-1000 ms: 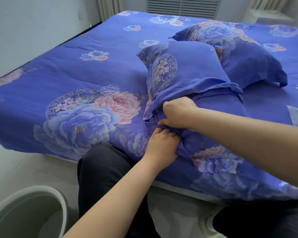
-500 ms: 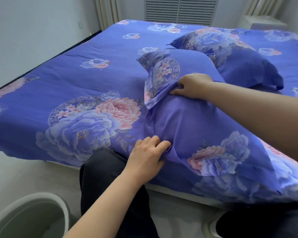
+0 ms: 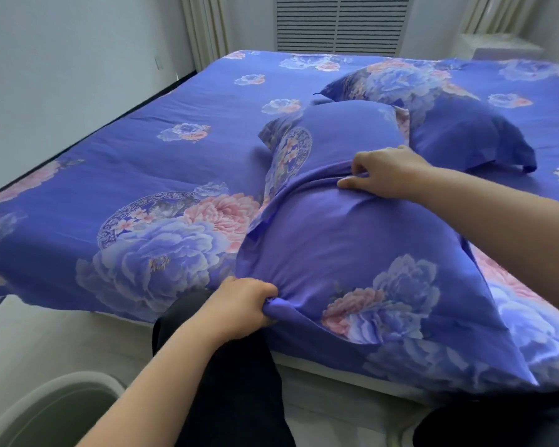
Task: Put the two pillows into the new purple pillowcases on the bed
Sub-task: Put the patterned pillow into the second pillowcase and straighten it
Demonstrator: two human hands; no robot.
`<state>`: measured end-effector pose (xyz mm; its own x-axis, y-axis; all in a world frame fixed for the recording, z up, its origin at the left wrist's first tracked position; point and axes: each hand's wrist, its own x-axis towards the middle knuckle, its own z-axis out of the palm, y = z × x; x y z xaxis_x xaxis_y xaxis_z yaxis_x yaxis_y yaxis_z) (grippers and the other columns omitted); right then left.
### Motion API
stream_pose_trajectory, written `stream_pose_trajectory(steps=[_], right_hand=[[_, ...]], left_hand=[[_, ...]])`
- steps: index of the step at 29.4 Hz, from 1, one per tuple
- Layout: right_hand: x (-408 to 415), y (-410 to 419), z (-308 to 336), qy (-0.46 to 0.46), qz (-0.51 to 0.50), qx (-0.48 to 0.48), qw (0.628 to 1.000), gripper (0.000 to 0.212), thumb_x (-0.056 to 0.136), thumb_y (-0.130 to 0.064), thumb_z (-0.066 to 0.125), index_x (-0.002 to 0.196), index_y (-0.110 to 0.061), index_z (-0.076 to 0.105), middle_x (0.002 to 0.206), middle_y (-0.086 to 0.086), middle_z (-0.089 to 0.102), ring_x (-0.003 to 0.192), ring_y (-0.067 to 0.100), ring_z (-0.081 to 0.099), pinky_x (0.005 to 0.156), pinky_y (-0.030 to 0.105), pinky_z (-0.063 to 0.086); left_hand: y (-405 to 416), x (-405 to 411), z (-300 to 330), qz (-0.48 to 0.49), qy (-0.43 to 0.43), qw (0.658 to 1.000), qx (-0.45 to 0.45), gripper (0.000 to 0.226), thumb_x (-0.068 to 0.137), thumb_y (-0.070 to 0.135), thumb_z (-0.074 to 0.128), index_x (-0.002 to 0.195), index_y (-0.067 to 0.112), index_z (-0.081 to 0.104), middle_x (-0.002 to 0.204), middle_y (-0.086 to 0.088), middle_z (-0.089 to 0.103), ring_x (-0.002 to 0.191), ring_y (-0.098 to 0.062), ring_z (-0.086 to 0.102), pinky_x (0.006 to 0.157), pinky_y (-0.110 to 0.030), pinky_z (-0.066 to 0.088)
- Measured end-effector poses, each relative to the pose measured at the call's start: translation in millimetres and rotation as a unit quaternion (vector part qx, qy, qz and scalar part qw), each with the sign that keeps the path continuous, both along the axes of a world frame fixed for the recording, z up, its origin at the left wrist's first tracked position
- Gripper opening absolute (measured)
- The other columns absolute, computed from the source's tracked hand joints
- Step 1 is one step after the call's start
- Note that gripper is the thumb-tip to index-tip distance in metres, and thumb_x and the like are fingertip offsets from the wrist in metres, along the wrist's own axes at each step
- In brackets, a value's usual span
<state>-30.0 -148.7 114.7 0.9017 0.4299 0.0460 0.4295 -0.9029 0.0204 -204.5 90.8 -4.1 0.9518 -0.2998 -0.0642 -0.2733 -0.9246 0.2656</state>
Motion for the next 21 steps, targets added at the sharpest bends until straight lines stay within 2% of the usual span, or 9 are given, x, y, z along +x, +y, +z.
stream_pose_trajectory(steps=[2,4,5,8,10,12,14,18,21], right_hand=[[3,-23,10,0.019,-0.002,-0.012,1.000,0.043,0.083,-0.065,0.050,0.103,-0.028,0.057,0.108,0.000,0.064,0.104,0.027,0.056,0.094,0.039,0.032],[7,-39,18,0.049,-0.005,-0.042,0.998,0.035,0.084,-0.055,0.059,0.101,-0.025,0.055,0.106,-0.001,0.061,0.096,0.025,0.053,0.087,0.037,0.036],[8,-41,19,0.060,-0.007,-0.058,0.996,0.028,0.084,-0.047,0.062,0.096,-0.024,0.051,0.103,-0.001,0.058,0.090,0.024,0.049,0.082,0.035,0.038],[8,-43,14,0.034,-0.031,-0.045,0.998,0.015,0.086,-0.023,0.057,0.090,-0.023,0.042,0.094,0.003,0.051,0.081,0.026,0.044,0.067,0.032,0.037],[9,-40,6,-0.020,-0.036,-0.015,0.999,0.009,0.087,-0.017,0.049,0.090,-0.022,0.041,0.094,0.011,0.058,0.077,0.031,0.048,0.062,0.033,0.034],[10,-33,-4,-0.098,-0.021,0.002,0.995,0.010,0.091,-0.017,0.043,0.100,-0.016,0.042,0.097,0.019,0.064,0.079,0.038,0.057,0.059,0.034,0.032],[11,-26,-13,-0.168,-0.003,0.002,0.986,0.021,0.094,-0.016,0.038,0.113,-0.008,0.041,0.094,0.022,0.067,0.082,0.041,0.063,0.057,0.035,0.030],[13,-37,-25,-0.204,-0.027,-0.001,0.979,0.027,0.090,-0.007,0.040,0.118,-0.006,0.043,0.077,0.017,0.066,0.064,0.035,0.058,0.046,0.028,0.018],[13,-55,-32,-0.240,0.031,0.006,0.970,0.016,0.069,0.005,0.044,0.074,-0.006,0.055,0.052,0.015,0.058,0.040,0.027,0.046,0.050,0.025,0.024]], left_hand=[[17,5,18,0.020,0.184,0.982,-0.048,0.026,0.071,0.041,0.070,0.077,0.025,0.051,0.077,0.009,0.057,0.077,-0.012,0.056,0.069,-0.030,0.041],[24,19,43,0.015,0.271,0.955,-0.117,0.031,0.068,0.045,0.076,0.087,0.028,0.058,0.081,0.011,0.060,0.073,-0.005,0.055,0.072,-0.025,0.046],[22,29,54,0.025,0.235,0.957,-0.168,0.029,0.070,0.045,0.075,0.088,0.027,0.061,0.081,0.009,0.062,0.071,-0.002,0.055,0.073,-0.025,0.047],[-8,72,74,0.074,-0.071,0.954,-0.282,0.018,0.085,0.037,0.064,0.094,0.021,0.065,0.084,0.010,0.065,0.076,-0.004,0.056,0.078,-0.029,0.047],[-41,104,77,0.047,-0.171,0.964,-0.200,0.027,0.089,0.030,0.057,0.116,0.025,0.061,0.113,0.007,0.063,0.105,-0.015,0.053,0.096,-0.036,0.040],[-70,133,76,0.003,-0.177,0.980,-0.094,0.041,0.092,0.023,0.049,0.133,0.028,0.049,0.135,0.009,0.052,0.126,-0.020,0.039,0.110,-0.042,0.027],[-94,152,80,-0.029,-0.143,0.988,-0.056,0.047,0.093,0.020,0.041,0.139,0.029,0.041,0.140,0.011,0.046,0.134,-0.019,0.029,0.113,-0.054,0.014],[-108,160,93,-0.050,-0.137,0.989,0.001,0.023,0.092,0.025,0.042,0.110,0.023,0.054,0.121,0.010,0.055,0.134,-0.019,0.027,0.108,-0.065,-0.002],[-86,164,96,-0.041,-0.156,0.982,0.095,0.022,0.087,0.039,0.048,0.093,0.028,0.065,0.122,0.018,0.054,0.133,-0.021,0.028,0.106,-0.068,-0.006]])
